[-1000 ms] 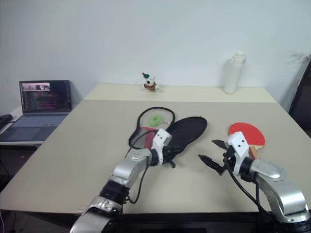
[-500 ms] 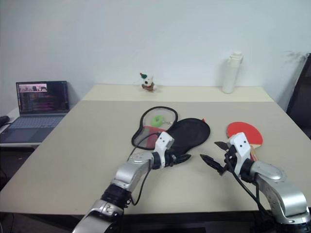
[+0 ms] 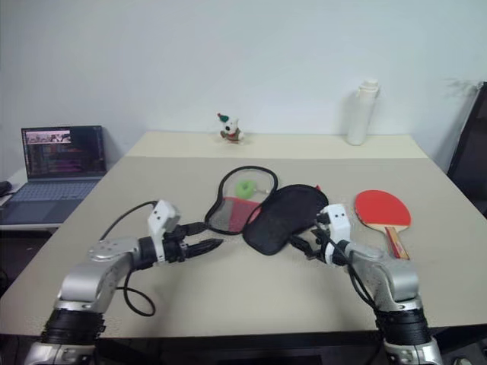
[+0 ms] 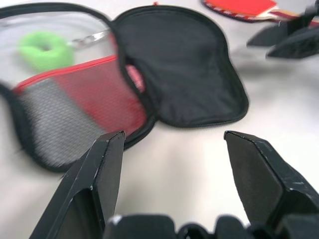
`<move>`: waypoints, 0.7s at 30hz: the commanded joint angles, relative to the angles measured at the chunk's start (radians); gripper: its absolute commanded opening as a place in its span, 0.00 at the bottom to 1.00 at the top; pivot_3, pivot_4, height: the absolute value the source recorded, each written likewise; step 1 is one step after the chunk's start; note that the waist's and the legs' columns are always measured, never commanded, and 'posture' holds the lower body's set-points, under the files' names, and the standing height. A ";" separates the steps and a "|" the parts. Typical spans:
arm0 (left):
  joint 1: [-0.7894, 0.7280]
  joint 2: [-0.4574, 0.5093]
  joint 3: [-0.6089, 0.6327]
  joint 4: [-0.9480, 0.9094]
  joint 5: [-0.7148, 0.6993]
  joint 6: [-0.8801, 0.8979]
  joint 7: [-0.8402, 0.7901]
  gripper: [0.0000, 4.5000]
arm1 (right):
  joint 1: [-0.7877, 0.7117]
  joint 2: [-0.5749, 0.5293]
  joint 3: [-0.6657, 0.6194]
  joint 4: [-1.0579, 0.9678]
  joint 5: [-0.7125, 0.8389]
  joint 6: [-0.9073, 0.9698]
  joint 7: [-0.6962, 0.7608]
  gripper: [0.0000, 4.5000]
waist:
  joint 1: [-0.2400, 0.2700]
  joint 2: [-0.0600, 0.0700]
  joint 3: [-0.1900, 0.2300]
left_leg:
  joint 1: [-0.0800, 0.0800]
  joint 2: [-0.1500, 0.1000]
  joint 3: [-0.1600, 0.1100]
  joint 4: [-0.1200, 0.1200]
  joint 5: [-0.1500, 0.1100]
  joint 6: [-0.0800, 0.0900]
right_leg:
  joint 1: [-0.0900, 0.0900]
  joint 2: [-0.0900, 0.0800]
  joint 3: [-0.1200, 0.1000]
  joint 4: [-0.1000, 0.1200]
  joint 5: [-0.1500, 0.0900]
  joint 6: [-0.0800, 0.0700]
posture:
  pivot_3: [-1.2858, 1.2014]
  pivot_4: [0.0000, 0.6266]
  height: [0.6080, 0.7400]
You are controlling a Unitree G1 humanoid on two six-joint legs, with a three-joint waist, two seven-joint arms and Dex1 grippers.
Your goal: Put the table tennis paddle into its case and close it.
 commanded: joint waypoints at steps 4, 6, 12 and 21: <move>-0.003 0.016 0.034 -0.047 -0.024 -0.016 0.009 0.76 | -0.039 0.053 0.038 0.058 -0.041 -0.027 -0.023 1.00 | -0.001 0.000 0.000 | 0.000 0.000 0.000 0.000 0.000 0.000 | 0.000 -0.001 0.000 0.000 0.000 0.000 | 0.52 0.24 1.00; -0.005 0.014 0.033 -0.052 -0.026 -0.011 0.012 0.76 | -0.054 0.074 0.044 0.084 -0.053 -0.039 -0.031 1.00 | -0.002 0.000 0.000 | 0.001 0.000 0.000 0.000 0.000 0.000 | 0.000 0.000 0.000 0.000 0.000 0.001 | 0.52 0.24 1.00; -0.016 0.007 0.024 -0.056 -0.027 -0.006 0.020 0.76 | -0.115 0.170 0.056 0.166 -0.075 -0.079 -0.051 1.00 | -0.014 0.000 0.000 | 0.002 0.000 0.000 0.000 0.000 0.000 | 0.000 0.002 0.000 0.002 0.000 0.001 | 0.52 0.24 1.00; -0.014 0.001 0.010 -0.073 -0.032 -0.001 0.020 0.77 | -0.151 0.261 0.035 0.211 -0.092 -0.088 -0.096 0.80 | -0.015 0.000 0.000 | 0.002 0.001 -0.001 0.000 0.000 0.000 | -0.001 0.004 0.000 0.002 0.003 -0.004 | 0.52 0.24 1.00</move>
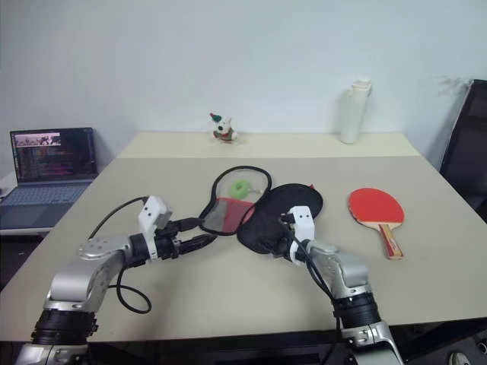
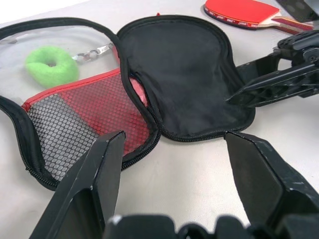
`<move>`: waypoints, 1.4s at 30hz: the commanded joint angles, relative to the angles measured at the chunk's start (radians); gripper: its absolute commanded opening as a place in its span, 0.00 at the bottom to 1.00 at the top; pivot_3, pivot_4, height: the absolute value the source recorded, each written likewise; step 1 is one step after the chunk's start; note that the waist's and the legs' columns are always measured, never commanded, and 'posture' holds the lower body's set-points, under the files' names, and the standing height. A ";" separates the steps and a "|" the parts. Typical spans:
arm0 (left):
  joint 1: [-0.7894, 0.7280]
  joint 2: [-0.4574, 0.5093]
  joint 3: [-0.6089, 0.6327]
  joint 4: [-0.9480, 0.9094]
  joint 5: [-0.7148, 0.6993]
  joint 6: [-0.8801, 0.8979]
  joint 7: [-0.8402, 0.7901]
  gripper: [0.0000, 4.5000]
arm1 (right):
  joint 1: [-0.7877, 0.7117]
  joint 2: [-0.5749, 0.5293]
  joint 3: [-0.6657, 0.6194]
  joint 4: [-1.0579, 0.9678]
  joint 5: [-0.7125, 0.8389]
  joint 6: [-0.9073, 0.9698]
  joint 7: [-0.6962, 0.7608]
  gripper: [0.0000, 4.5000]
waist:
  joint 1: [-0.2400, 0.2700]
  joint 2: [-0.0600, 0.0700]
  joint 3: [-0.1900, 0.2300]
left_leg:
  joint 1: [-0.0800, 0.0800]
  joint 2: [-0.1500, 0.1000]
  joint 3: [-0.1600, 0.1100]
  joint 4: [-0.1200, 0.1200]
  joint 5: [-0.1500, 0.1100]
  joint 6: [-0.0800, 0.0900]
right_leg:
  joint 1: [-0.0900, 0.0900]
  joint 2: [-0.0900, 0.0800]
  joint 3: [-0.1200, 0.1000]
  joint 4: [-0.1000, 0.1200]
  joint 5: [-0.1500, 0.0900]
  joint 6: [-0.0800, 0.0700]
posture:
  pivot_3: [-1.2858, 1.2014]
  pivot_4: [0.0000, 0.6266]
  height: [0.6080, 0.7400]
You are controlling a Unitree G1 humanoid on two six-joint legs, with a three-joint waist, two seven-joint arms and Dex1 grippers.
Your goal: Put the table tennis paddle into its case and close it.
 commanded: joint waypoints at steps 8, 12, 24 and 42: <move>-0.001 0.005 -0.013 -0.103 -0.061 0.014 -0.019 0.77 | 0.002 0.037 -0.114 -0.082 0.075 0.123 -0.065 0.17 | 0.002 0.000 0.000 | -0.001 -0.001 0.000 0.000 0.000 0.000 | 0.000 -0.004 0.000 -0.001 0.000 0.000 | 0.52 0.24 1.00; 0.004 0.006 -0.026 -0.129 -0.063 0.024 -0.026 0.77 | 0.023 0.008 -0.178 -0.151 0.133 0.253 -0.072 0.00 | 0.002 0.000 0.000 | -0.001 -0.001 0.000 0.000 0.000 0.000 | 0.000 -0.004 0.000 -0.001 0.000 0.000 | 0.52 0.24 1.00; 0.011 -0.029 -0.115 -0.178 -0.064 0.031 -0.031 0.77 | 0.057 -0.268 -0.253 -0.201 0.211 0.483 0.046 0.00 | 0.003 0.000 0.000 | -0.001 -0.002 0.001 0.000 0.000 0.000 | 0.001 -0.004 0.000 -0.001 -0.002 0.005 | 0.52 0.24 1.00; 0.004 -0.068 -0.180 -0.151 -0.048 -0.010 -0.030 0.77 | -0.120 -0.566 -0.030 0.128 0.084 0.285 0.339 0.00 | 0.002 0.000 0.000 | -0.001 -0.003 0.003 0.000 0.000 0.000 | 0.000 0.002 0.000 -0.002 -0.003 0.005 | 0.52 0.24 1.00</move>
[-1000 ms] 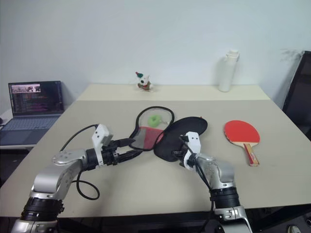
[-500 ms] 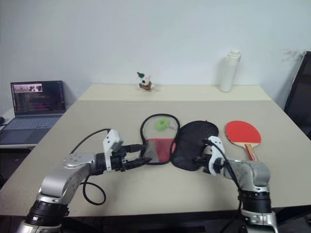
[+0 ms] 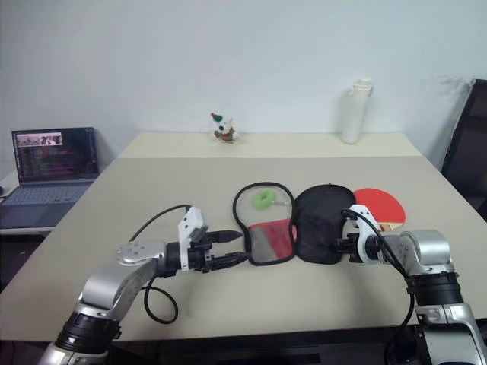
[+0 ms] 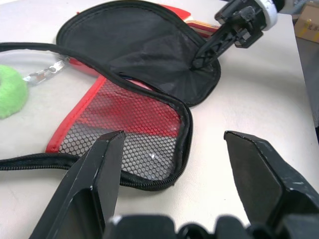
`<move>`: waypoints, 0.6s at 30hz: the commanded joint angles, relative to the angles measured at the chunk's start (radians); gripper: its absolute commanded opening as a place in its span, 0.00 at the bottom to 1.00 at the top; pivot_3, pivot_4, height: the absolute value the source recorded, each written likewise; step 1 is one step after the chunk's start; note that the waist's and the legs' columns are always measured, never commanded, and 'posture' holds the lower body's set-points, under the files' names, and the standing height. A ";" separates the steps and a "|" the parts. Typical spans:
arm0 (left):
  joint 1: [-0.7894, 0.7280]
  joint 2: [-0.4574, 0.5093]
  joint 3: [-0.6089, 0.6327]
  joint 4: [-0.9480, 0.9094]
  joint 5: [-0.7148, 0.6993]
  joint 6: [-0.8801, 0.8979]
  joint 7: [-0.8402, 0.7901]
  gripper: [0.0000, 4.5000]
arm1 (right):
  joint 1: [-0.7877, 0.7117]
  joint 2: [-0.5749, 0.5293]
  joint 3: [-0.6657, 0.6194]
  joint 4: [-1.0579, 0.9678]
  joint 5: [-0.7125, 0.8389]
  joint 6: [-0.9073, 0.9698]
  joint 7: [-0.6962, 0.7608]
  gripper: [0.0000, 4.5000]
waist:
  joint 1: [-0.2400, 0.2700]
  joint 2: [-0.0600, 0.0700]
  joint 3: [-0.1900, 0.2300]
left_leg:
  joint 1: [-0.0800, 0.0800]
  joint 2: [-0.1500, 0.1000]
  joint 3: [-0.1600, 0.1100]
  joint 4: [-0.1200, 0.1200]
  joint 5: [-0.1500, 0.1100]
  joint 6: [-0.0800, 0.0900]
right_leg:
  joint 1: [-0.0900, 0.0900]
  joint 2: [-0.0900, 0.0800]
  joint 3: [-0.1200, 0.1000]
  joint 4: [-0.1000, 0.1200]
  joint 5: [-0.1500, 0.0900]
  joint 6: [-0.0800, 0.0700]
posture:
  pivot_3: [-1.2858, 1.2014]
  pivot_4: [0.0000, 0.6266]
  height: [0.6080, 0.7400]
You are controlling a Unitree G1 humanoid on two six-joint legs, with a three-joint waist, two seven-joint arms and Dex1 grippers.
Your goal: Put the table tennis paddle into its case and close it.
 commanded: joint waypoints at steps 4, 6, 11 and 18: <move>0.005 -0.009 -0.001 -0.005 0.003 -0.035 -0.008 0.77 | -0.070 -0.023 0.048 0.077 -0.057 -0.089 0.069 0.00 | 0.000 0.000 0.000 | 0.000 0.000 0.000 0.000 0.000 0.000 | 0.000 0.000 0.001 0.000 0.000 0.000 | 0.52 0.24 1.00; 0.010 -0.009 -0.003 -0.003 0.006 -0.042 -0.009 0.77 | -0.075 -0.030 0.053 0.091 -0.074 -0.113 0.083 0.00 | 0.000 0.000 0.000 | 0.000 0.000 0.000 0.000 0.000 0.000 | 0.000 0.000 0.000 0.000 0.000 0.000 | 0.52 0.24 1.00; 0.016 -0.014 -0.008 0.005 0.009 -0.055 -0.012 0.77 | -0.069 -0.076 0.080 0.111 -0.141 -0.190 0.102 0.22 | 0.002 0.000 0.000 | 0.000 0.000 0.000 0.000 0.000 0.000 | 0.000 -0.001 0.000 0.000 0.000 0.000 | 0.52 0.24 1.00; 0.001 -0.034 -0.016 0.003 -0.001 -0.051 -0.017 0.77 | -0.002 -0.184 0.101 0.011 -0.208 -0.295 0.169 0.75 | 0.003 0.000 0.000 | 0.000 0.000 0.000 0.000 0.000 0.000 | 0.000 -0.002 0.000 -0.001 0.000 0.000 | 0.52 0.24 1.00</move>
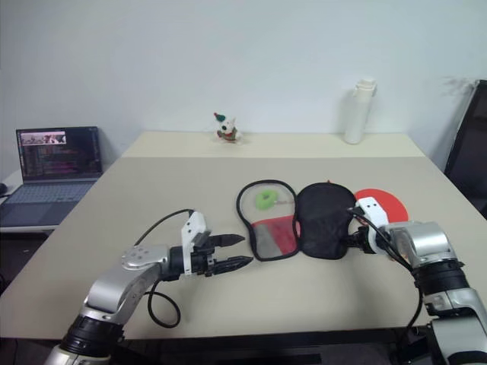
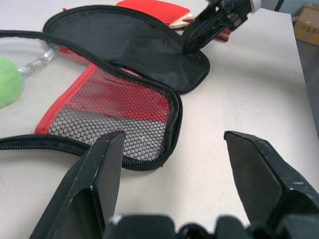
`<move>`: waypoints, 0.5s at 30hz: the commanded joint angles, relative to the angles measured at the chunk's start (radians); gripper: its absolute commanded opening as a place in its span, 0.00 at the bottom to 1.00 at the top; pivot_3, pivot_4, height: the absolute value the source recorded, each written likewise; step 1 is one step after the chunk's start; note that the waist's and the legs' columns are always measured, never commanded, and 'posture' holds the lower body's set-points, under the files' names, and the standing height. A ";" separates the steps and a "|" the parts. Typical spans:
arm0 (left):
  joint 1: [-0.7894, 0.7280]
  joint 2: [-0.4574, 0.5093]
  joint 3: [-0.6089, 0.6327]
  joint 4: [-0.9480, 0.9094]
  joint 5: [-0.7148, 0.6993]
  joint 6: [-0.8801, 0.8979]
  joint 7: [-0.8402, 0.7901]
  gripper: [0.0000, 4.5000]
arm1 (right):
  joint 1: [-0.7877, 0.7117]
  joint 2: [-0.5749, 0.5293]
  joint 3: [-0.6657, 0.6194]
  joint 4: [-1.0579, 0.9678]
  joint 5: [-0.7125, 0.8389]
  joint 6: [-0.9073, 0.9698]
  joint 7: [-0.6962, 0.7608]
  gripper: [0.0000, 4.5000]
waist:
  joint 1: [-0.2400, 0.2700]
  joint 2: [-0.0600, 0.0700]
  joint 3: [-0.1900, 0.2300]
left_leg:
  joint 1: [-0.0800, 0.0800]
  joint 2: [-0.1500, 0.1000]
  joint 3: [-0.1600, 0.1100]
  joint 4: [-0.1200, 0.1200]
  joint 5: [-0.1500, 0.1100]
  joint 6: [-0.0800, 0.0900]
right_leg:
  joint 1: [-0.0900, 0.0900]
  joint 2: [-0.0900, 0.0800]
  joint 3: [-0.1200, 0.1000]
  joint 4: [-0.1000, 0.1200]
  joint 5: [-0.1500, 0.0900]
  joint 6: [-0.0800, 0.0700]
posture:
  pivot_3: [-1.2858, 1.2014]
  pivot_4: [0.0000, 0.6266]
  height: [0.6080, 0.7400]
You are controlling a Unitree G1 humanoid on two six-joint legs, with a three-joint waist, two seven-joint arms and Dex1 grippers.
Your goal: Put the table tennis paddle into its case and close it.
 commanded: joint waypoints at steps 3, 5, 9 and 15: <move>-0.030 -0.026 0.016 -0.043 -0.035 0.001 -0.010 0.77 | 0.027 -0.058 -0.119 -0.113 0.042 -0.011 0.042 0.99 | 0.001 0.000 0.000 | 0.000 0.000 0.000 0.000 0.000 0.000 | 0.000 0.000 0.000 0.000 0.000 0.000 | 0.52 0.24 1.00; -0.043 -0.031 0.024 -0.058 -0.050 0.016 -0.009 0.77 | 0.035 -0.063 -0.182 -0.134 0.064 0.006 0.029 0.99 | 0.001 0.000 0.000 | 0.000 0.000 -0.001 0.000 0.000 0.000 | 0.000 0.000 0.000 0.001 0.000 0.000 | 0.52 0.24 1.00; -0.100 -0.014 0.015 -0.064 -0.048 0.017 -0.032 0.77 | 0.035 -0.041 -0.297 -0.061 0.031 -0.046 -0.096 0.99 | 0.001 0.000 0.000 | 0.000 0.000 0.000 0.000 0.000 0.000 | 0.000 0.000 0.000 0.001 0.000 0.000 | 0.52 0.24 1.00; -0.183 -0.016 -0.009 -0.028 -0.035 0.008 -0.059 0.77 | 0.048 -0.013 -0.284 0.059 -0.032 -0.140 -0.154 0.99 | -0.002 0.000 0.000 | 0.001 -0.001 0.003 0.000 0.000 0.000 | 0.000 0.001 0.001 0.000 0.000 0.000 | 0.52 0.24 1.00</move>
